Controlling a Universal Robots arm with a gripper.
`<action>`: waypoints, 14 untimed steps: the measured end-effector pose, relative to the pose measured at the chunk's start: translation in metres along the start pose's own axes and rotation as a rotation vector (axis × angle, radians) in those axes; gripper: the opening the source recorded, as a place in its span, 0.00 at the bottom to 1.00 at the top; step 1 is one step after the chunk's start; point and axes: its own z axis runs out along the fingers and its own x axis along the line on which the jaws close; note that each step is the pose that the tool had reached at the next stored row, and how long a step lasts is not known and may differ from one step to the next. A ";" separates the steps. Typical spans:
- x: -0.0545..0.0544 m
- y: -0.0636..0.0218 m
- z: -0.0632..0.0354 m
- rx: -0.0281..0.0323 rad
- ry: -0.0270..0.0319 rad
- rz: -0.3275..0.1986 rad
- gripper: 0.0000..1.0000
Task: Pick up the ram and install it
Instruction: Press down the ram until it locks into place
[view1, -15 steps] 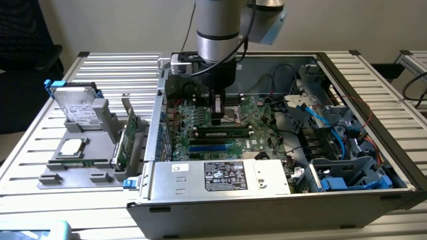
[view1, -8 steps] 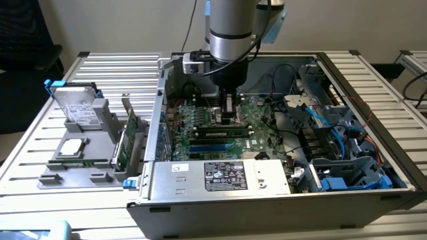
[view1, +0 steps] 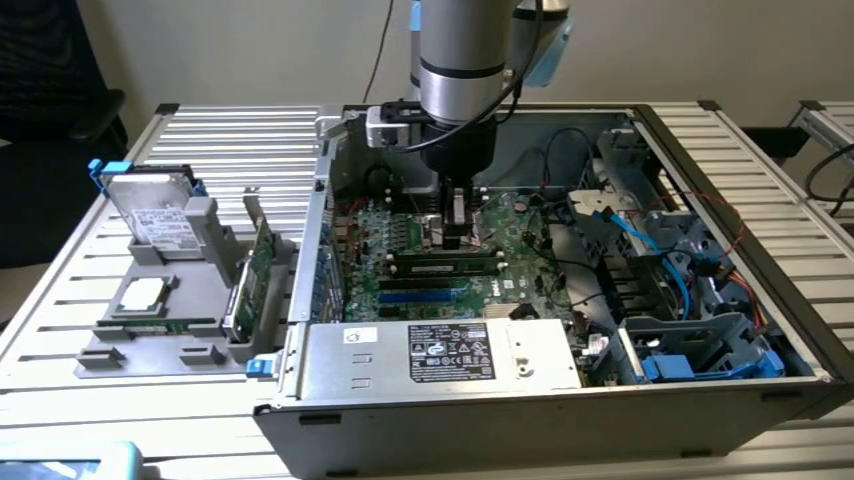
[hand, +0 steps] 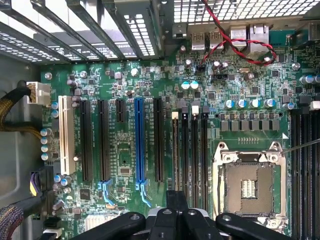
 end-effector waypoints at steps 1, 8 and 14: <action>0.000 0.0000 0.0000 0.0000 -0.0001 0.000 0.11; 0.000 0.0000 0.0001 -0.0047 0.0012 0.065 0.11; 0.000 0.0000 0.0001 -0.0114 0.0030 0.158 0.11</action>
